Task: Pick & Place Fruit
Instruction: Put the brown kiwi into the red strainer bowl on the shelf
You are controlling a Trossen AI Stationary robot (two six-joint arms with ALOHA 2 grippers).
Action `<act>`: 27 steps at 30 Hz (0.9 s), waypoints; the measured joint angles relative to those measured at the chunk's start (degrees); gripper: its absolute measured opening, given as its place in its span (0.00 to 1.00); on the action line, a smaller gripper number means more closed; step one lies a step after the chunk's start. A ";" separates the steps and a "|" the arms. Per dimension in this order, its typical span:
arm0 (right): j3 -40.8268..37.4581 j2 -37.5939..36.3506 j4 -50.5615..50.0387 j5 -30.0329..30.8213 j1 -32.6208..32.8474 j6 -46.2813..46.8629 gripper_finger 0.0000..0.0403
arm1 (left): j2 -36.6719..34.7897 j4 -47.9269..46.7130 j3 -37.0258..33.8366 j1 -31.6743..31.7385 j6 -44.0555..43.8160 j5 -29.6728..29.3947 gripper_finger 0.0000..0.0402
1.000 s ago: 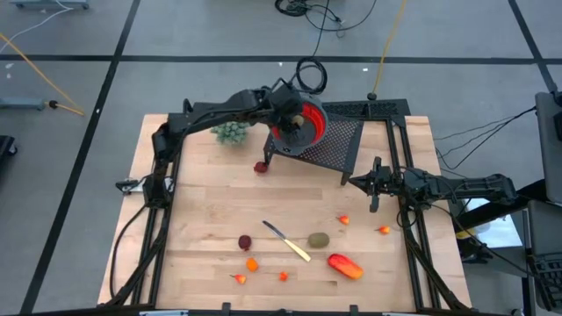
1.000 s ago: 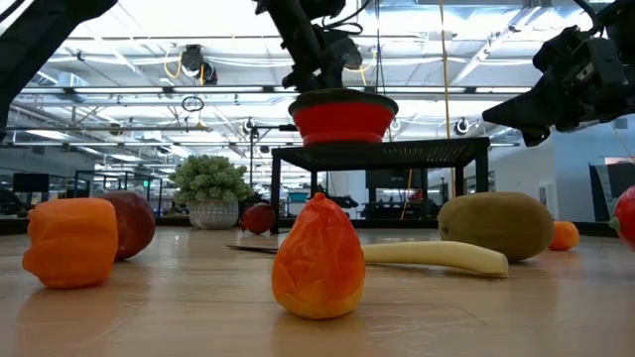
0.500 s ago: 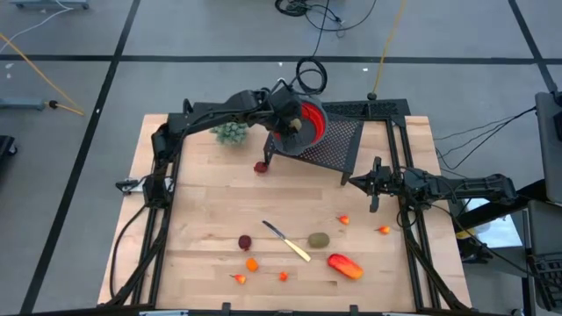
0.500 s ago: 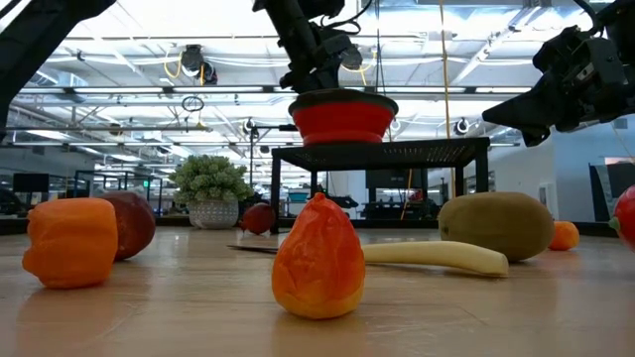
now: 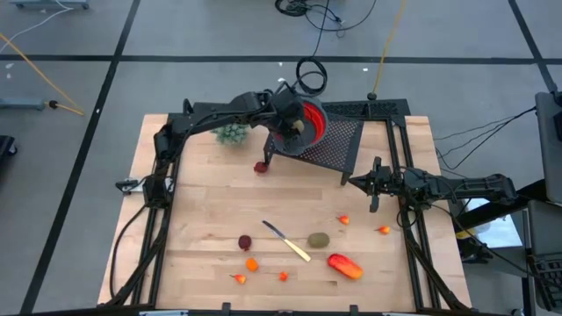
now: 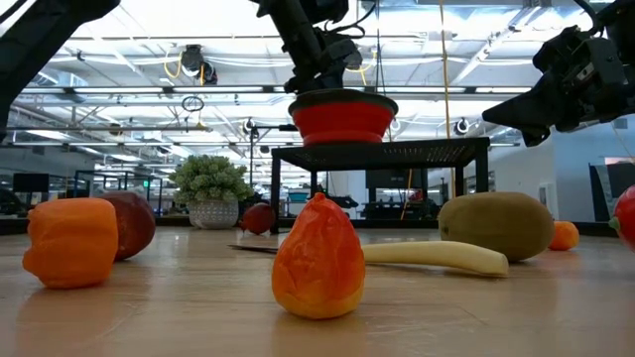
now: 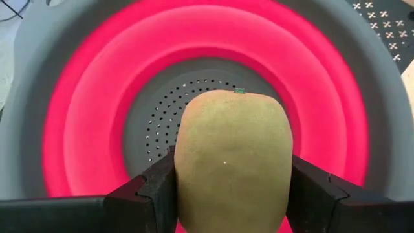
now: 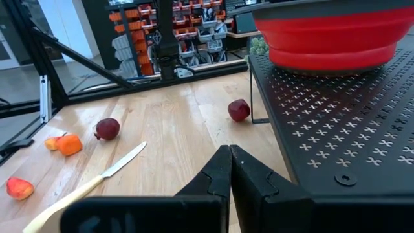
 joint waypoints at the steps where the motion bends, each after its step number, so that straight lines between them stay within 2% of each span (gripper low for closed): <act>1: 0.00 -0.01 0.00 0.00 0.00 -0.01 0.00 | 0.00 -0.02 0.00 0.03 0.00 -0.02 0.53; 27: -0.02 -0.02 0.00 -0.11 0.00 0.00 0.00 | 1.71 -1.33 -0.02 0.03 -1.57 1.22 0.53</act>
